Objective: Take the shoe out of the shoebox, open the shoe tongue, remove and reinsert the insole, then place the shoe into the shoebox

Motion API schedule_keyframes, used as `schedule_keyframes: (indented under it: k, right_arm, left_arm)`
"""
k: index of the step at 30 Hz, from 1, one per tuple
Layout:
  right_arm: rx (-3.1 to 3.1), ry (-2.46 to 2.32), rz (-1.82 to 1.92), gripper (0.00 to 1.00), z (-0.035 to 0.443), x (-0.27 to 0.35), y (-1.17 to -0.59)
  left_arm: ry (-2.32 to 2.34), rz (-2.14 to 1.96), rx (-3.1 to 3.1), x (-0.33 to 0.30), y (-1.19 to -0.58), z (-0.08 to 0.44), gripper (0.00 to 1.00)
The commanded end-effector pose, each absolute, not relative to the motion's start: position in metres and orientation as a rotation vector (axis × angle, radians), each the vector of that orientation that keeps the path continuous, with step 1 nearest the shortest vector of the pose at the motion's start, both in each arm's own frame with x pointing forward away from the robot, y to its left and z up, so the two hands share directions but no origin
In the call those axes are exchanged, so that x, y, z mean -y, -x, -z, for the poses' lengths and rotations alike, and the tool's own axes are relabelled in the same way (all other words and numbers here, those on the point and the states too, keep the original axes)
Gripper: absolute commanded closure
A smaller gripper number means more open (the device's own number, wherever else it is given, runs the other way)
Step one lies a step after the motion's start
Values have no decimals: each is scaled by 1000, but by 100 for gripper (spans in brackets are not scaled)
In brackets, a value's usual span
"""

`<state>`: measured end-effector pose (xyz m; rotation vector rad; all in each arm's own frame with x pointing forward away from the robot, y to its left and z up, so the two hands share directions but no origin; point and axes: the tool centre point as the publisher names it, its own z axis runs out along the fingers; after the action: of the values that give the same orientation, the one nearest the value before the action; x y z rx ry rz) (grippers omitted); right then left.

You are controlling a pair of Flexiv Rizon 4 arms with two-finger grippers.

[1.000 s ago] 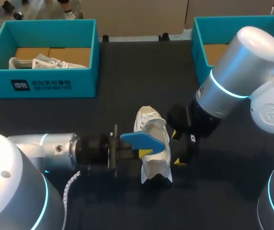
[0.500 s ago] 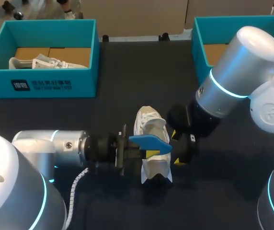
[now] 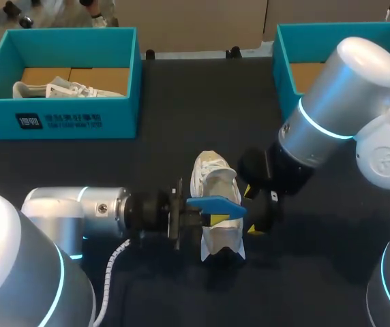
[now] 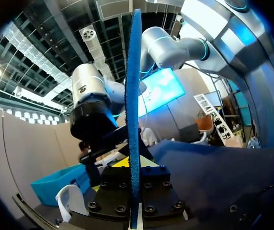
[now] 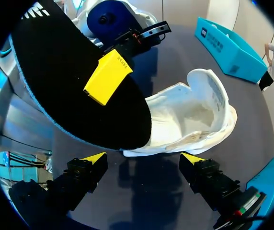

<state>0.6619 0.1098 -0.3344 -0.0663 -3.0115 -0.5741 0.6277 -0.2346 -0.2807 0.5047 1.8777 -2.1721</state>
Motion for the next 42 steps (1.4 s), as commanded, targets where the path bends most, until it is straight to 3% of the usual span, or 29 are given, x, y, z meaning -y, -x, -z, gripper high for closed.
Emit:
schedule_keyframes:
  k: [1,42]
  right_arm:
    - [3013,65,576,0,336,-110,-661]
    - [3013,65,576,0,336,-110,-661]
  left_arm:
    - [-495,2166,-1877,236,-629,285,100]
    - [-638,2000,-1869,234,-648,321,100]
